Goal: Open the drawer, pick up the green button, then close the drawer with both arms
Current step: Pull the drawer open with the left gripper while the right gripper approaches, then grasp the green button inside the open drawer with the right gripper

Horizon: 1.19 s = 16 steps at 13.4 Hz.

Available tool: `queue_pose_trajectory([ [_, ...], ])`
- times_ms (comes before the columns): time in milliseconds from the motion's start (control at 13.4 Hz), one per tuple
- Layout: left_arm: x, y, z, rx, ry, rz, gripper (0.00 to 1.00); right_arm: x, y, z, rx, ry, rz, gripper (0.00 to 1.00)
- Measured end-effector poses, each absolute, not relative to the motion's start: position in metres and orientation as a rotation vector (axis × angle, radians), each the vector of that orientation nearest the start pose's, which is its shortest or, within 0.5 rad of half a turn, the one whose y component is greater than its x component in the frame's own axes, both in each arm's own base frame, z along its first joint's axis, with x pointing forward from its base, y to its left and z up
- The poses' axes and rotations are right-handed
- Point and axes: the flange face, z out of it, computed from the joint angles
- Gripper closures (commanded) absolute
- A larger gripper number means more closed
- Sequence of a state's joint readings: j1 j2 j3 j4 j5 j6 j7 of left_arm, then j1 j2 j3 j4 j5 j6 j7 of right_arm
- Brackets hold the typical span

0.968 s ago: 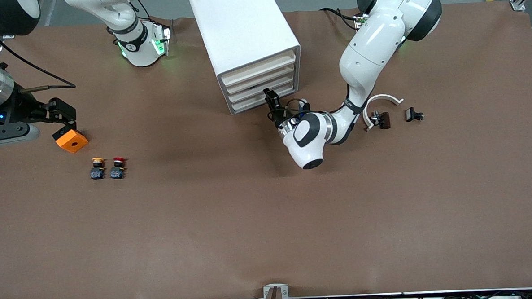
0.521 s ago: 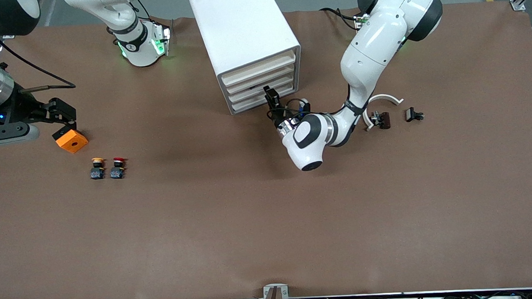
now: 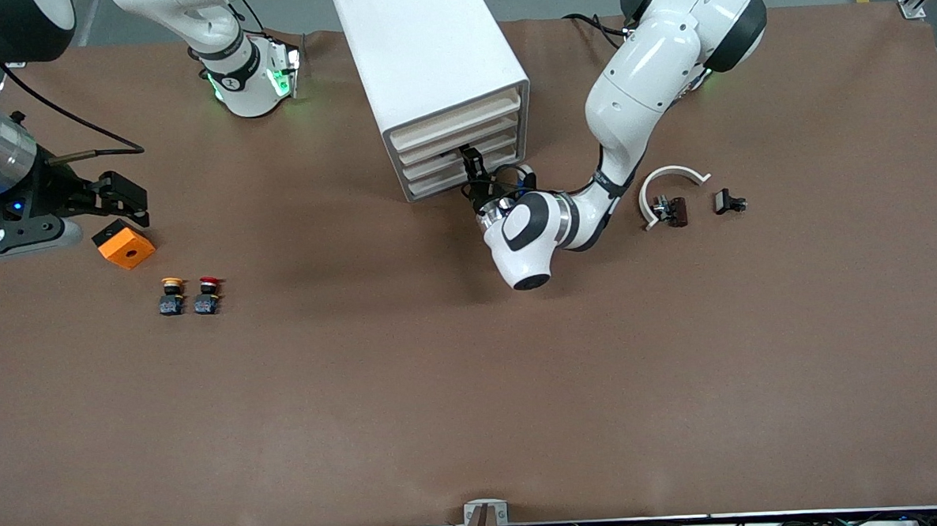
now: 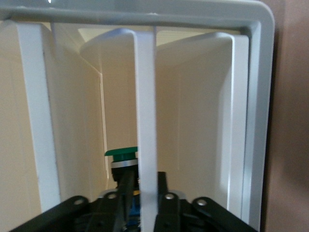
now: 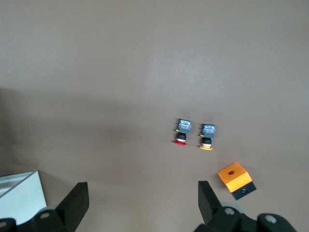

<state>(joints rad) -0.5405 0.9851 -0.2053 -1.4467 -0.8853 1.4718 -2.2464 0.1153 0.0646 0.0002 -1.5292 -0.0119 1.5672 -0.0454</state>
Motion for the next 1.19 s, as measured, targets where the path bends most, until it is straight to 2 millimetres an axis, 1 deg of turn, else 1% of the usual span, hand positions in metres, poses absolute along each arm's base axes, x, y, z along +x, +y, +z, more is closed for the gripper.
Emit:
queue_pose_trajectory([
  [149, 0.413, -0.477, 0.117, -1.150, -1.627, 1.317, 1.00, 0.570, 0.072, 0.604, -3.132, -0.187, 0.054, 0.00],
  [298, 0.414, -0.474, 0.113, -1.140, -1.629, 1.315, 1.00, 0.569, 0.088, 0.601, -3.131, -0.125, 0.067, 0.00],
  [447, 0.416, -0.473, 0.113, -1.138, -1.633, 1.317, 1.00, 0.566, 0.107, 0.598, -3.132, -0.064, 0.081, 0.00],
  [670, 0.425, -0.467, 0.114, -1.135, -1.649, 1.324, 1.00, 0.563, 0.127, 0.596, -3.110, 0.047, 0.098, 0.00],
  [894, 0.448, -0.453, 0.119, -1.128, -1.691, 1.344, 1.00, 0.556, 0.154, 0.595, -3.103, 0.158, 0.111, 0.00],
  [1043, 0.468, -0.437, 0.120, -1.109, -1.729, 1.364, 1.00, 0.549, 0.179, 0.593, -3.103, 0.248, 0.122, 0.00],
  [1192, 0.483, -0.424, 0.120, -1.092, -1.770, 1.381, 1.00, 0.540, 0.208, 0.589, -3.102, 0.346, 0.134, 0.00],
])
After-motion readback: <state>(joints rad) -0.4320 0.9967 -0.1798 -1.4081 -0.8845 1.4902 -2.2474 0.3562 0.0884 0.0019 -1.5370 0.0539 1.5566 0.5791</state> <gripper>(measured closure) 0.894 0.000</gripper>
